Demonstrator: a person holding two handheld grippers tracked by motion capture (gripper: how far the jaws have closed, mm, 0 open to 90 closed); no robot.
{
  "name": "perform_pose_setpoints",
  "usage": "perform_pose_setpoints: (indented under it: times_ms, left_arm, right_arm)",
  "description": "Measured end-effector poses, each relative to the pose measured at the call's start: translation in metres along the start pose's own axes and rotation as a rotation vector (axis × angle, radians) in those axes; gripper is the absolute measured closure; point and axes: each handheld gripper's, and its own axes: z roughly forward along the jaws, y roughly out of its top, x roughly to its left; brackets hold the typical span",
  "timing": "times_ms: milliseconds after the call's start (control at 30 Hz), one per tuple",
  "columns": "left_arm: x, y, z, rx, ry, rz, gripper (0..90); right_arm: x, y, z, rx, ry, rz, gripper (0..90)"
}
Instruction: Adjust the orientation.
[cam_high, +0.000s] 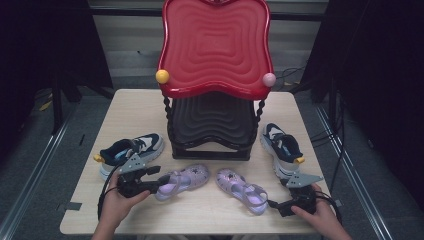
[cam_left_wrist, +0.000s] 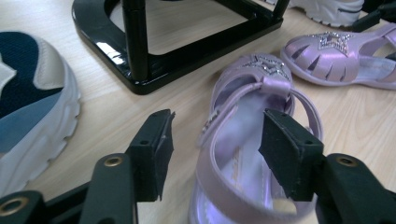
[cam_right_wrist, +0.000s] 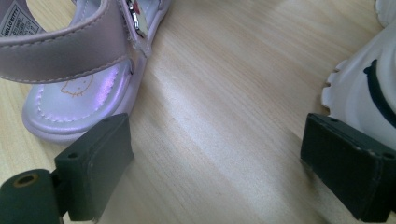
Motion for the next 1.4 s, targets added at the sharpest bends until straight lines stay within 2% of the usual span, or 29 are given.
perform_pose_setpoints:
  times_ms: [100,233,300,433,533,767,867,1067,1200,1400]
  left_arm:
    - [-0.001,-0.001,0.003,-0.004,-0.01,0.017,48.1]
    - [-0.001,-0.003,0.007,-0.005,-0.017,0.017,50.4]
    - [-0.002,-0.003,0.013,0.017,-0.008,0.033,52.6]
    - [-0.002,-0.002,0.018,0.021,-0.018,0.035,55.0]
    - [-0.003,-0.003,0.024,0.048,-0.011,0.057,58.8]
    - [-0.002,-0.004,0.023,0.045,0.0,0.065,71.0]
    - [-0.004,-0.003,0.022,0.072,0.005,0.09,76.7]
    - [-0.008,0.0,0.019,0.086,0.005,0.132,79.1]
    - [-0.01,0.001,0.018,0.081,0.007,0.121,79.1]
    - [-0.01,0.002,0.009,0.036,0.003,0.093,79.1]
  right_arm:
    - [0.0,0.0,0.0,0.0,0.0,0.0,8.2]
    - [0.0,0.0,0.0,0.0,0.0,0.0,8.2]
    - [0.0,0.0,0.0,0.0,0.0,0.0,8.2]
    - [0.0,0.0,0.0,0.0,0.0,0.001,8.2]
    - [0.0,0.0,0.0,0.0,0.0,0.0,8.2]
    - [0.0,0.0,0.0,0.0,0.0,0.001,8.2]
    - [0.0,0.0,0.0,0.0,0.0,0.002,8.2]
    - [0.0,0.0,0.0,0.001,0.0,0.003,8.2]
    - [0.0,0.0,0.0,0.001,0.0,0.003,8.2]
    - [0.0,0.0,0.0,0.001,0.0,0.002,8.1]
